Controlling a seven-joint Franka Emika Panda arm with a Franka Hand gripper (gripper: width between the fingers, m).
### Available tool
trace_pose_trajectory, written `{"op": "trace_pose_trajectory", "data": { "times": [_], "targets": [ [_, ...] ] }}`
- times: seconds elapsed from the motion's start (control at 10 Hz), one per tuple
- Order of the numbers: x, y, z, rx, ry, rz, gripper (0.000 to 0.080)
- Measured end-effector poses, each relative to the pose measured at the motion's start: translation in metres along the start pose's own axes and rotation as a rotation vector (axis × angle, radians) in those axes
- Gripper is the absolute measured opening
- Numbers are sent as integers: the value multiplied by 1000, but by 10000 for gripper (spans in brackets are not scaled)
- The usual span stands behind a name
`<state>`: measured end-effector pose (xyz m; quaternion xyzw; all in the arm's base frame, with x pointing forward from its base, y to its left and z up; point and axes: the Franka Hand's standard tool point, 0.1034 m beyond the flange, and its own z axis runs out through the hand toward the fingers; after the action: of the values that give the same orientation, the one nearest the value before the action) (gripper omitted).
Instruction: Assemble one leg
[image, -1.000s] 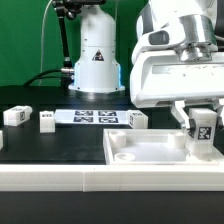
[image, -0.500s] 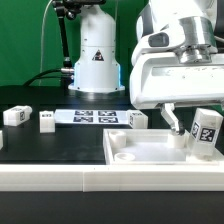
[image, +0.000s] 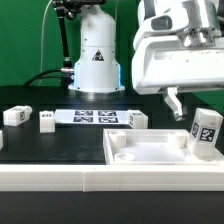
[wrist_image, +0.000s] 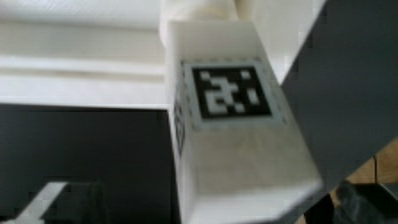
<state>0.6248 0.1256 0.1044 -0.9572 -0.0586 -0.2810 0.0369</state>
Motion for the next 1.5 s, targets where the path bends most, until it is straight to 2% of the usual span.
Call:
{"op": "trace_pose_trajectory", "data": {
  "times": [0.1, 0.4, 0.6, 0.7, 0.8, 1.1, 1.3, 1.5],
  "targets": [
    [5, -1, -5, 3, -3, 0, 649],
    [0, -3, -2, 11, -57, 1, 649],
    [-10, 0, 6, 23, -196, 11, 649],
    [-9, 3, 6, 26, -237, 15, 649],
    [-16, 2, 7, 35, -322, 21, 649],
    [-18, 2, 6, 64, -550, 40, 649],
    [-15, 5, 7, 67, -584, 45, 649],
    [-15, 5, 8, 67, -583, 45, 392]
  ]
}}
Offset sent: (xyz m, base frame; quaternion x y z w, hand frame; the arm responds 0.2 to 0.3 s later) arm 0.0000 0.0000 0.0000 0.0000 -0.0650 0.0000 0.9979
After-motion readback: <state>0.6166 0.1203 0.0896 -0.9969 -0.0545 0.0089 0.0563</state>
